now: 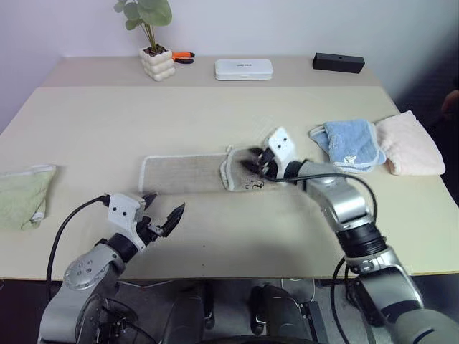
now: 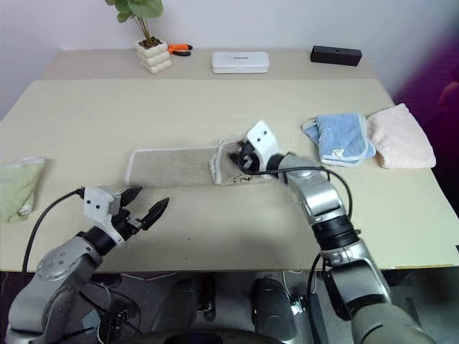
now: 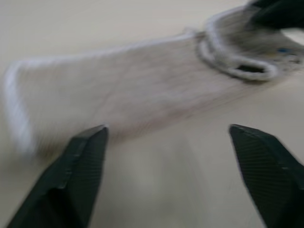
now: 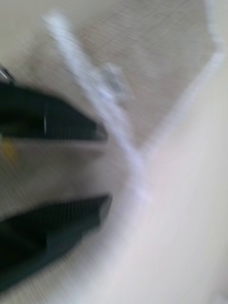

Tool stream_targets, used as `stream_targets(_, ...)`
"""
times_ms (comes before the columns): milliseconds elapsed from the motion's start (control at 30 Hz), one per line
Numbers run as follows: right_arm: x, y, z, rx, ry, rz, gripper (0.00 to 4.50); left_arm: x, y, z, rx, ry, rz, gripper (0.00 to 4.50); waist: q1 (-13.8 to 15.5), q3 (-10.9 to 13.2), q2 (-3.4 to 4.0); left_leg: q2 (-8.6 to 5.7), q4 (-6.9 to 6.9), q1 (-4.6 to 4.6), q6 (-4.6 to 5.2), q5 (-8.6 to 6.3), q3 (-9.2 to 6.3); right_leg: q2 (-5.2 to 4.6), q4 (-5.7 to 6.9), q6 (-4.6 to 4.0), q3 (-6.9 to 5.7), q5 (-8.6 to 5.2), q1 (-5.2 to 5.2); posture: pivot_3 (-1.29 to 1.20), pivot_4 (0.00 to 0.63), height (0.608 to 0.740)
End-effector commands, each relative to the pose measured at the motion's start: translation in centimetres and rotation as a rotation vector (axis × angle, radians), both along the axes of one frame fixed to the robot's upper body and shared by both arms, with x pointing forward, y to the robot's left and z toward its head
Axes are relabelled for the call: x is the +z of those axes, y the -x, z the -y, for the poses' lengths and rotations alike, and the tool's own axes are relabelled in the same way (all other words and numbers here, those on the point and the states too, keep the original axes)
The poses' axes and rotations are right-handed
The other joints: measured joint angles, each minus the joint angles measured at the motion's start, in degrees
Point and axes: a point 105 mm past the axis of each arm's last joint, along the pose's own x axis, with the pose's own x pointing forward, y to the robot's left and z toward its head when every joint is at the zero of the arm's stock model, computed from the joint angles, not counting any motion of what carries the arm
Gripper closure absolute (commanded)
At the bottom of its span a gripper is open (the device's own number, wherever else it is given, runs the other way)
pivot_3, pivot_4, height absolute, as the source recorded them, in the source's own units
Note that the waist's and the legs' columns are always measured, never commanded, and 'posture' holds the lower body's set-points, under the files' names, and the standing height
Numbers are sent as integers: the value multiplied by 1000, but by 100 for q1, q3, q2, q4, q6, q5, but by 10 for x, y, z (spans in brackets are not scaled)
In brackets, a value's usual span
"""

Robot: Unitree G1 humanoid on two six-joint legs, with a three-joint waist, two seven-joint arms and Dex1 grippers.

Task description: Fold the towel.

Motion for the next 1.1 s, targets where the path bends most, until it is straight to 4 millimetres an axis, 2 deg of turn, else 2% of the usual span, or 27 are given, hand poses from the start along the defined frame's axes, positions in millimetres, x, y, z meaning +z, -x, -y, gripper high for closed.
stream_targets(33,34,22,-18,192,67,210,689,2,0,-15,190,152,-45,0,4,-1,-2,-1,0,0,2,-1,0,-1,-2,0,0,0,1,0,150,740)
stream_targets(67,34,26,-20,215,71,219,205,-2,-2,-19,236,186,-72,0,4,-4,-9,-1,2,0,2,-1,0,-2,-3,1,0,0,3,0,150,740)
stream_targets(100,33,29,-23,235,71,220,96,-7,-4,-23,279,231,-109,0,5,-4,-9,0,2,0,2,-1,-5,0,-3,1,0,0,5,0,150,740)
stream_targets(200,26,34,-31,275,77,214,96,-15,-8,-20,309,378,-191,0,4,-5,-10,1,6,2,1,0,-12,1,5,0,-5,0,8,0,150,740)
stream_targets(367,14,42,-42,312,95,216,96,-11,-28,-17,356,615,-238,0,29,-6,-11,-2,14,5,-29,18,-15,-1,4,0,-8,0,18,0,150,740)
stream_targets(500,9,48,-46,329,106,221,96,-9,-45,-19,388,709,-267,0,33,-6,-12,-3,20,5,-30,18,-19,-1,5,0,-11,0,24,0,150,740)
stream_targets(600,4,54,-49,343,115,225,0,-8,-56,-15,387,758,-291,882,31,-7,-13,-3,27,5,-30,18,-21,1,5,0,-15,0,28,0,150,740)
stream_targets(733,4,57,-48,342,112,226,0,-7,-60,-12,380,775,-305,2863,25,-7,-13,-3,35,2,-30,18,-21,1,4,0,-16,0,28,0,150,740)
stream_targets(767,4,58,-47,340,112,224,0,-5,-60,-14,384,787,-292,3289,25,-6,-13,-3,36,2,-30,18,-21,1,4,0,-16,0,28,0,150,740)
stream_targets(833,2,59,-45,336,116,220,0,1,-61,-20,396,803,-248,4427,22,-6,-15,-2,37,2,-30,18,-21,2,4,0,-16,0,28,0,150,740)
stream_targets(967,0,61,-40,328,121,210,0,26,-58,-52,449,755,-76,4473,-2,-5,-16,0,37,1,-30,18,-22,4,5,0,-16,0,27,0,150,740)
stream_targets(1033,0,60,-38,318,118,202,0,44,-54,-74,475,716,22,4473,-24,-5,-16,3,37,2,-32,19,-21,7,6,0,-16,0,25,0,150,740)
stream_targets(1100,-2,59,-33,309,126,195,0,69,-46,-94,467,607,131,4473,-25,-3,-18,6,36,2,-34,20,-21,10,8,-1,-16,0,22,0,150,740)
